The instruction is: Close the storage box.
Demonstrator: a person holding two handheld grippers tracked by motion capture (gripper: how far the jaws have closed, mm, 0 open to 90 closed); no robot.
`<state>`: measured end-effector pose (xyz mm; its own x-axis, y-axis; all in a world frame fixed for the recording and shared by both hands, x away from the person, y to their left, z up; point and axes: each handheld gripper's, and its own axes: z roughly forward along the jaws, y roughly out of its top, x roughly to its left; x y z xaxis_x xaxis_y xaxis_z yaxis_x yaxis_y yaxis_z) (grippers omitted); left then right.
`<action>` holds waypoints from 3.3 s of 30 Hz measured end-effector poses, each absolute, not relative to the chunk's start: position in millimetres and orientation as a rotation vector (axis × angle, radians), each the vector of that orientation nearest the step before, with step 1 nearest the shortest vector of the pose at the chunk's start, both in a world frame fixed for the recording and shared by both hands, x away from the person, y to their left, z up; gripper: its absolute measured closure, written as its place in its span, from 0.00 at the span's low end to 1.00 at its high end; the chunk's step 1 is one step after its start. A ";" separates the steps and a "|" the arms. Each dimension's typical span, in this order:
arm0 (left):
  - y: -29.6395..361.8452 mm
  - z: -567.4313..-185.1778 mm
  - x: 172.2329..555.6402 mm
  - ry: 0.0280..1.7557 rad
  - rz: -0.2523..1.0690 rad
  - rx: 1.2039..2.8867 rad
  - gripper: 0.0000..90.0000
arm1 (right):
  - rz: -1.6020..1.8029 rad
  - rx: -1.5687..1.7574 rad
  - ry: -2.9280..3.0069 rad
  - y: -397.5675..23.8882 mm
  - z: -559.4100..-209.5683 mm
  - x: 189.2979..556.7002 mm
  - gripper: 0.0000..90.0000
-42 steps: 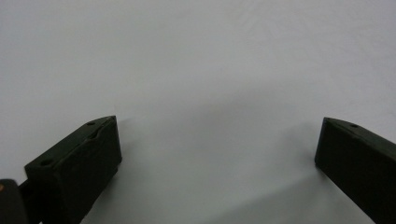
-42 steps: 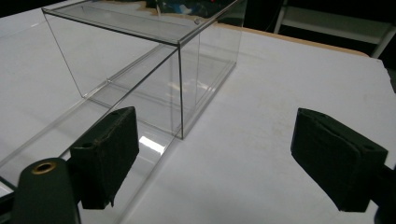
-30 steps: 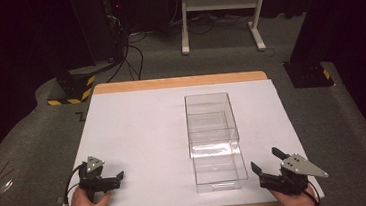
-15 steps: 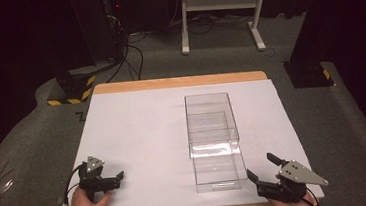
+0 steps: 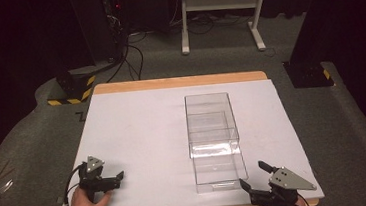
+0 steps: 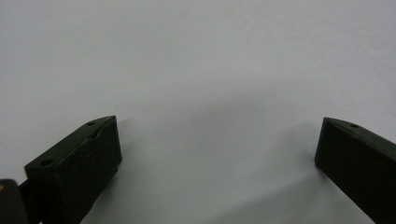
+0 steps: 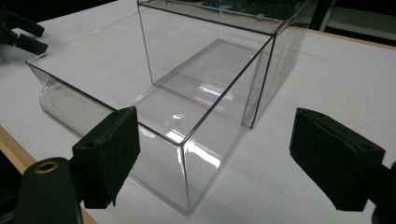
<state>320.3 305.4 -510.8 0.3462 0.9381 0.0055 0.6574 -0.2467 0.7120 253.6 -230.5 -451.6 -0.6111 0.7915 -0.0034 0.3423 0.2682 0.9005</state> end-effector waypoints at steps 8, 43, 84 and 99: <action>305.4 -510.8 320.3 1.387 0.586 1.996 0.01 | 1.281 1.011 2.131 -226.3 -458.8 256.0 0.18; 305.5 -510.7 320.5 1.388 0.585 1.996 0.01 | 1.221 1.040 2.138 -209.8 -474.1 277.3 0.18; 305.5 -510.7 320.5 1.388 0.584 1.995 0.01 | 1.187 1.078 2.092 -199.7 -489.1 338.6 0.17; 305.5 -510.8 320.5 1.388 0.585 1.996 0.01 | 1.189 1.101 2.090 -199.1 -490.1 348.9 0.16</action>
<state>320.5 305.5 -510.8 0.3464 0.9381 0.0042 0.6585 -0.2463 0.7111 348.9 -199.1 -490.1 -0.5535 0.8324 -0.0254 0.4037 0.2949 0.8661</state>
